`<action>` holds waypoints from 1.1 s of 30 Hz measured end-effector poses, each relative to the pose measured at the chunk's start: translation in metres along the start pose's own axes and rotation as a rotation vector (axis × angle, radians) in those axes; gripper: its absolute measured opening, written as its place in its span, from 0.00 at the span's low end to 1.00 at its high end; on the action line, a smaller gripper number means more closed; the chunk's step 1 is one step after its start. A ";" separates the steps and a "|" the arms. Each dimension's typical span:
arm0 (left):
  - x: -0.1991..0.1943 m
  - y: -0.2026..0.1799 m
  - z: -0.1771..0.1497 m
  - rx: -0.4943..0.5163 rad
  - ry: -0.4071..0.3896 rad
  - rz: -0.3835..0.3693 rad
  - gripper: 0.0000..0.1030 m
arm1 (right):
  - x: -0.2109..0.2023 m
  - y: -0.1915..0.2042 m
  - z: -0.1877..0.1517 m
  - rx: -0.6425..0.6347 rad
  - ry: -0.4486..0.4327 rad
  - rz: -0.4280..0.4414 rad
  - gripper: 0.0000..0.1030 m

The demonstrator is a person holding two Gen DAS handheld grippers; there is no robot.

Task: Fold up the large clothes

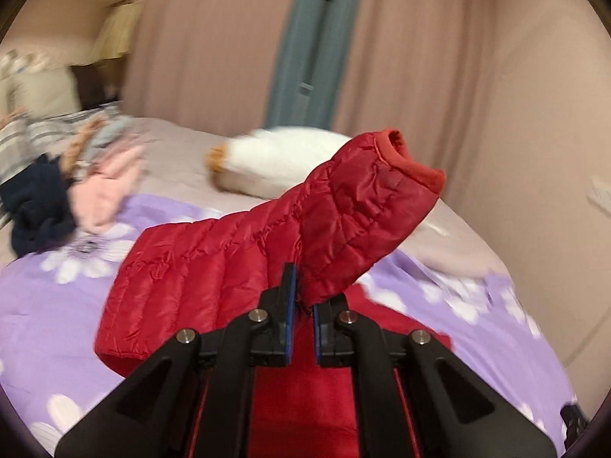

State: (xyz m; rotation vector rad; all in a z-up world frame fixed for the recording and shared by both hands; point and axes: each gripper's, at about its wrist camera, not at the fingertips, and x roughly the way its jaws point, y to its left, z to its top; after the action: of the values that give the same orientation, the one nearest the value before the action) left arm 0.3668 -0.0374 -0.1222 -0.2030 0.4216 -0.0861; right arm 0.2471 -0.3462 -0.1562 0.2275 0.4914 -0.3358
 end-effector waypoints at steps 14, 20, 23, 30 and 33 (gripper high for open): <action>0.005 -0.020 -0.035 -0.189 0.239 -0.261 0.73 | -0.015 -0.008 0.004 0.012 0.029 0.003 0.26; -0.020 0.018 -0.013 -0.141 0.181 -0.026 0.48 | -0.011 0.030 0.005 -0.032 0.048 0.094 0.26; -0.013 0.056 -0.022 -0.139 0.198 0.066 0.28 | 0.000 0.053 0.008 -0.034 0.066 0.179 0.26; 0.034 0.123 -0.051 -0.151 0.259 0.196 0.11 | 0.060 0.135 0.024 -0.104 0.128 0.315 0.13; 0.070 0.139 -0.063 -0.161 0.302 0.244 0.11 | 0.101 0.163 0.024 -0.105 0.186 0.350 0.13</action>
State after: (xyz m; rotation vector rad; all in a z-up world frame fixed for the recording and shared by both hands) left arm 0.4101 0.0779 -0.2362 -0.2967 0.7518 0.1598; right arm 0.4009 -0.2294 -0.1638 0.2393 0.6391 0.0535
